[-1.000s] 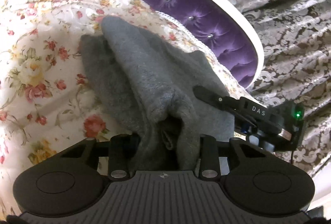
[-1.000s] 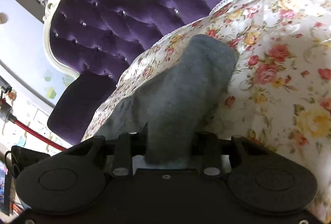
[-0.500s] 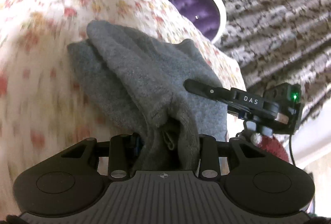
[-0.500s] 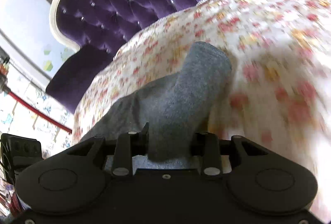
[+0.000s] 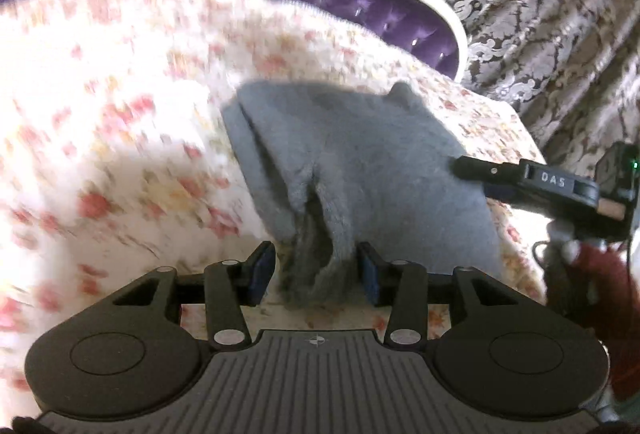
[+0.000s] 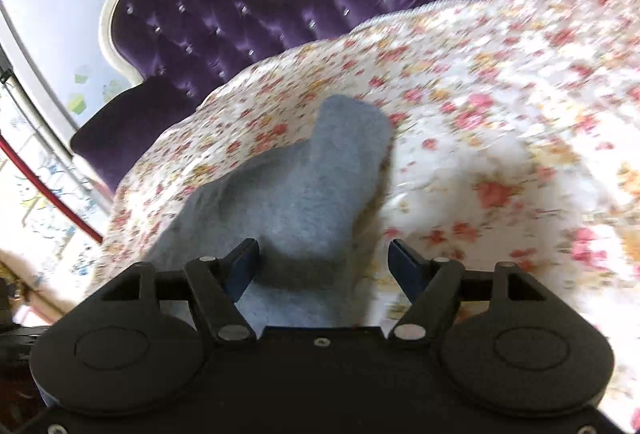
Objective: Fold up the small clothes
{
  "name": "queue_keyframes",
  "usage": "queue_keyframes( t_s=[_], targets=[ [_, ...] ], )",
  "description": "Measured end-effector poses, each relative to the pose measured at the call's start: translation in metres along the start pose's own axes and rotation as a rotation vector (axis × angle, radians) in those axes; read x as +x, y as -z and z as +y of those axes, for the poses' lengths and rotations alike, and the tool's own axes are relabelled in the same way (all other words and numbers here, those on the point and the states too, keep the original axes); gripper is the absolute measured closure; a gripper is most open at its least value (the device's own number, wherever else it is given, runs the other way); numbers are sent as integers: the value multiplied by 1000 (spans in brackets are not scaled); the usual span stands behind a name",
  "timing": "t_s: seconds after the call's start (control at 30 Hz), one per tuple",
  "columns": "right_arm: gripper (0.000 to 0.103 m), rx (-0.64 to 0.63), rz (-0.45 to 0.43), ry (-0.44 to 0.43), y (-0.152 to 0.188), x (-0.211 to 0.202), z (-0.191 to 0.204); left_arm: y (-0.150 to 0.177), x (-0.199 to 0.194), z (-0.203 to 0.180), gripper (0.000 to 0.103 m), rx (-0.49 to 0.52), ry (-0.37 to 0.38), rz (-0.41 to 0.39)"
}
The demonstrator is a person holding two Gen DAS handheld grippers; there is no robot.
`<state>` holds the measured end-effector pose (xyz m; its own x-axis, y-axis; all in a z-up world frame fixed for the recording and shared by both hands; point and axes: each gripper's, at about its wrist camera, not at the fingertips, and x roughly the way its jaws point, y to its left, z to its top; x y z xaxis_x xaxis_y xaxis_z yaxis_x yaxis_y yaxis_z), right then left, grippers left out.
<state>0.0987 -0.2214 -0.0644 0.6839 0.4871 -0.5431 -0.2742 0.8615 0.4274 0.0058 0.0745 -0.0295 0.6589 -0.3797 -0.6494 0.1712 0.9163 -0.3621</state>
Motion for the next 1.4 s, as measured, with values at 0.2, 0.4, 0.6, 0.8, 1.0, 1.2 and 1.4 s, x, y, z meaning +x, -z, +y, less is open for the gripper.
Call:
queue_keyframes(
  t_s=[0.2, 0.4, 0.6, 0.8, 1.0, 1.2, 1.4],
  targets=[
    [28, -90, -143, 33, -1, -30, 12, -18, -28, -32, 55, 169, -31, -172],
    [31, -183, -195, -13, -4, -33, 32, -34, 13, -43, 54, 152, 28, -186],
    [60, -257, -152, -53, -6, -20, 47, -12, 51, -16, 54, 76, -63, -109],
    [60, -316, -88, -94, -8, 1, 54, -1, 44, 1, 47, -13, -52, -96],
    [60, -311, -9, -35, -25, 46, 35, 0, 44, -1, 45, -32, -53, -95],
    [58, -240, 10, 143, -44, 77, -2, -1, 46, -6, 40, -17, -64, -99],
    [26, -199, -93, 161, -39, 38, -5, -3, 46, -9, 12, -8, -82, -85]
  ],
)
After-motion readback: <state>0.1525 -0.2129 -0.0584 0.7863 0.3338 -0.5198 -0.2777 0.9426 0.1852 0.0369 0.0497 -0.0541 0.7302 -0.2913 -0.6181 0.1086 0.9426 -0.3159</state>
